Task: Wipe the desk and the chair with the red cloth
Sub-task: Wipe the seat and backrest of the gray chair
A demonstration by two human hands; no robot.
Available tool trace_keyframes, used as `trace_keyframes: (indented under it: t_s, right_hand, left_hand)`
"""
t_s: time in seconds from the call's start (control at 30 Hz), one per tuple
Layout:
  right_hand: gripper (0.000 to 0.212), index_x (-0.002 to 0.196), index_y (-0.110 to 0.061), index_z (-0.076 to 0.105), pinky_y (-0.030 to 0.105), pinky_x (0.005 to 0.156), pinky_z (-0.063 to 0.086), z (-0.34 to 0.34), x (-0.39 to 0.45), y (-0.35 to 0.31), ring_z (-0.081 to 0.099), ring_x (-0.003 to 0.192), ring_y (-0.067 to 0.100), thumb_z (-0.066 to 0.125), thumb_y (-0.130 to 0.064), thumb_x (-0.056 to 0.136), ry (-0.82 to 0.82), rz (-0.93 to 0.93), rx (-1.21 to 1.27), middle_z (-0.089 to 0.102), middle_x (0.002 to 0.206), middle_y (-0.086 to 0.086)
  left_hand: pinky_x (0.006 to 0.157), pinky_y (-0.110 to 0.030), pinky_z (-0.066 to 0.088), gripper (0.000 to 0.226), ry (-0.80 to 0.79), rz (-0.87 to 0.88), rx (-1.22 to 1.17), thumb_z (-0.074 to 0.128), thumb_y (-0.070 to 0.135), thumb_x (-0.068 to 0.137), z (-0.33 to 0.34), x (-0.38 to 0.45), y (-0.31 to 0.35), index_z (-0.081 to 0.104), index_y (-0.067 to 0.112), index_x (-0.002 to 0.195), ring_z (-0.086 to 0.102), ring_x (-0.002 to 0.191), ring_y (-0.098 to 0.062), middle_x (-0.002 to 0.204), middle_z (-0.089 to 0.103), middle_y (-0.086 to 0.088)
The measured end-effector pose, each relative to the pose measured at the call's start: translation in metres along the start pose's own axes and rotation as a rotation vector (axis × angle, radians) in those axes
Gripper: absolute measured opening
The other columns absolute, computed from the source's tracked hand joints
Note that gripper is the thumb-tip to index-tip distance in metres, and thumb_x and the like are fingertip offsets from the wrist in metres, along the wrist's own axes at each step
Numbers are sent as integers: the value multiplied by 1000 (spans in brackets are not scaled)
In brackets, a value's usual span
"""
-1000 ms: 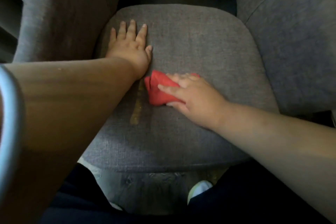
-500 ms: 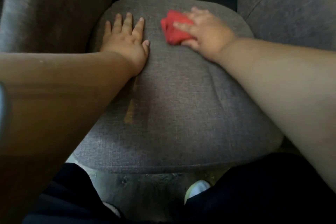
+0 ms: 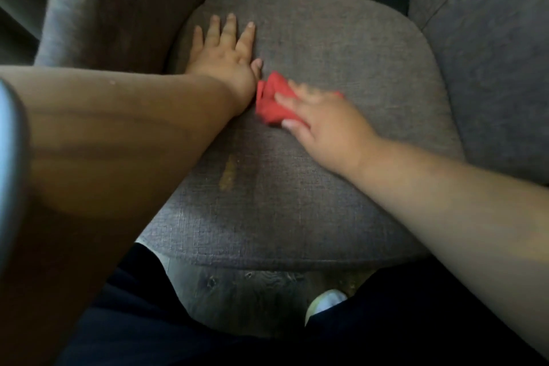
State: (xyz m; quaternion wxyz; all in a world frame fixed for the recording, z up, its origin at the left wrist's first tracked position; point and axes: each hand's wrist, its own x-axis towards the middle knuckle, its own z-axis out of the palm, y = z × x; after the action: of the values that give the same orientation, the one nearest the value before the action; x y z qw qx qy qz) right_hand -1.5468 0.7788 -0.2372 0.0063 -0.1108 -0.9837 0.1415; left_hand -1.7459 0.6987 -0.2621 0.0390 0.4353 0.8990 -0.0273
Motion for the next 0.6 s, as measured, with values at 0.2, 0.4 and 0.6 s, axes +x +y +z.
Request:
trace_keyframes:
  t_s: [0.2, 0.4, 0.6]
  right_hand:
    - [54, 143, -25, 50, 45, 112, 38, -1, -64, -21, 48, 135, 31, 57, -46, 94, -165, -112, 18, 44, 152, 11]
    - [62, 134, -34, 58, 39, 93, 52, -17, -31, 8, 65, 112, 25, 74, -51, 77, -132, -201, -118, 60, 139, 2]
    - [62, 144, -42, 44, 39, 109, 39, -21, 37, 38, 50, 130, 26, 62, -52, 86, 20, 45, -116, 49, 149, -2]
  left_hand:
    - [119, -54, 1, 66, -55, -24, -2, 23, 47, 99, -13, 1, 3, 2, 23, 157, -2, 151, -33, 167, 0, -10]
    - [119, -57, 3, 63, -216, -15, 6, 21, 46, 102, -31, 5, 7, -8, 28, 155, -8, 151, -35, 166, -11, -9]
    - [120, -51, 17, 64, -388, 70, 27, 29, 41, 103, -70, 36, 3, -5, 30, 156, 2, 151, -37, 166, -8, -14]
